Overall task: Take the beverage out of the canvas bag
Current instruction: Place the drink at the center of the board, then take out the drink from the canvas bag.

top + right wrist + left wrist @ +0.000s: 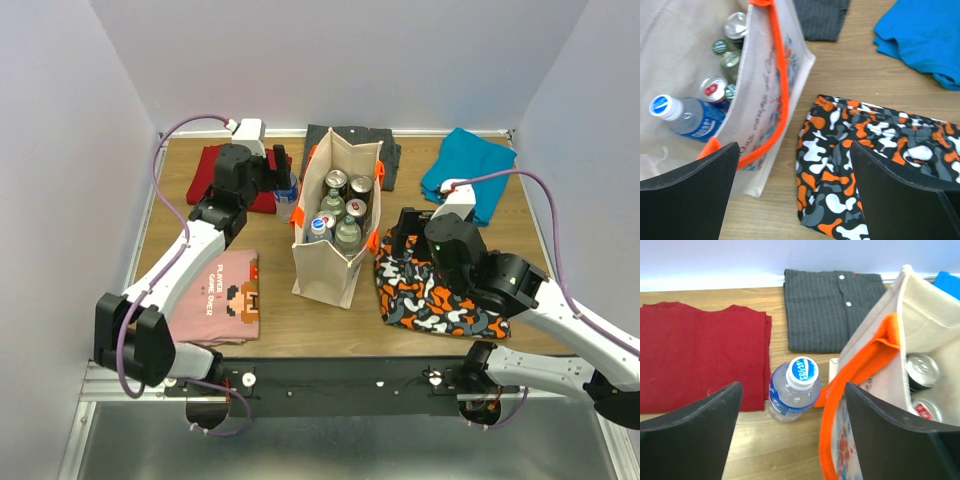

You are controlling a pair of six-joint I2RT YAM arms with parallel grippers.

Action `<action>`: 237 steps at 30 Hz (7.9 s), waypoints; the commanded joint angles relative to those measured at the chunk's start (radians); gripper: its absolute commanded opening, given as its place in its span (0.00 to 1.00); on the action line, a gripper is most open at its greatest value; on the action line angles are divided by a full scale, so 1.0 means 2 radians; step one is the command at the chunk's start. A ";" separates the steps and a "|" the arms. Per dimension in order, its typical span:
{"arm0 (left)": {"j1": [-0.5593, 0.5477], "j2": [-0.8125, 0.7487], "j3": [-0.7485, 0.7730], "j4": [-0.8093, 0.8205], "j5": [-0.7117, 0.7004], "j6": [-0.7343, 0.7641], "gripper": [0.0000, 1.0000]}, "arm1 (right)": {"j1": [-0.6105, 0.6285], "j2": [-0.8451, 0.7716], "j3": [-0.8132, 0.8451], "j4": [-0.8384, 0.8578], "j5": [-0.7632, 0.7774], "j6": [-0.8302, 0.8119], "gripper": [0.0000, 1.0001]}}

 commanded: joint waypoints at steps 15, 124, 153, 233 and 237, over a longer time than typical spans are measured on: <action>-0.100 -0.156 0.077 -0.229 0.088 0.020 0.99 | 0.004 0.056 0.000 0.117 -0.107 -0.061 1.00; -0.220 0.056 0.144 -0.379 -0.042 0.010 0.75 | 0.004 0.040 -0.026 0.031 -0.224 -0.094 1.00; -0.225 0.073 0.153 -0.387 -0.039 0.013 0.00 | 0.004 0.040 -0.036 0.035 -0.217 -0.093 1.00; -0.225 0.011 0.394 -0.503 -0.041 0.027 0.00 | 0.004 0.021 -0.017 0.015 -0.131 -0.063 1.00; -0.225 0.002 0.398 -0.500 -0.039 0.027 0.00 | 0.004 0.020 -0.016 0.014 -0.127 -0.060 1.00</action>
